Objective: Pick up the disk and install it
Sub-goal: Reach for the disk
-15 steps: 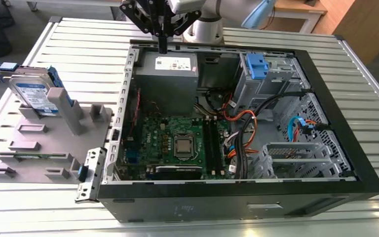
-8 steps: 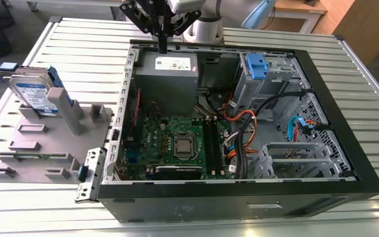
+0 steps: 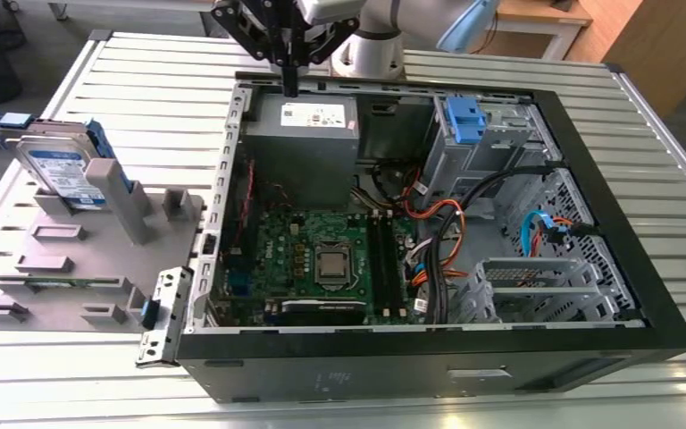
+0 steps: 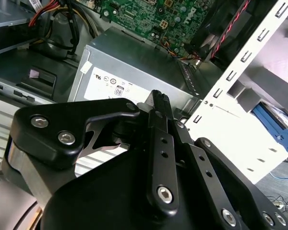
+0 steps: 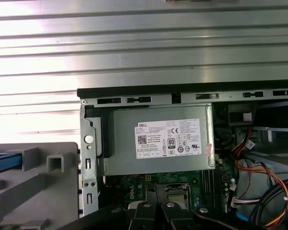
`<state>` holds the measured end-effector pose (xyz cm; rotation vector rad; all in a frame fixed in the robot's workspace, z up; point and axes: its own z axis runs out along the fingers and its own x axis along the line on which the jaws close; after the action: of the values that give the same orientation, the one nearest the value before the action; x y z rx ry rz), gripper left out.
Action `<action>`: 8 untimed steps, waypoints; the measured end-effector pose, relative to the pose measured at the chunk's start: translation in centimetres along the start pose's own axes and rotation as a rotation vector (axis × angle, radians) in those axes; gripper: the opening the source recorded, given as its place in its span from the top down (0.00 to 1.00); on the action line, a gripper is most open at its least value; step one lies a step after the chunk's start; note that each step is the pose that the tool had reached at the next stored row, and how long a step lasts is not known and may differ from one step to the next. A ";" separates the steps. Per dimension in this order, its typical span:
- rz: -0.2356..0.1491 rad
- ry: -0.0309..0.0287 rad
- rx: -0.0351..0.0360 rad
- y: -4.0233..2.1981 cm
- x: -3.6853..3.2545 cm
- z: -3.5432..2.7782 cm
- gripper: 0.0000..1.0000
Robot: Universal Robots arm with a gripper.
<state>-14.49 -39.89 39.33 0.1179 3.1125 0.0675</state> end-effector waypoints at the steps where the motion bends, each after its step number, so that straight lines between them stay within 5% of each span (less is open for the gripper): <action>1: 0.000 -0.0001 -0.0001 -0.01 0.15 0.00 0.89; 8: 0.000 -0.0007 -0.0002 -0.12 1.59 -0.03 0.89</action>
<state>-16.08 -39.90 39.32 0.1178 3.1118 0.0677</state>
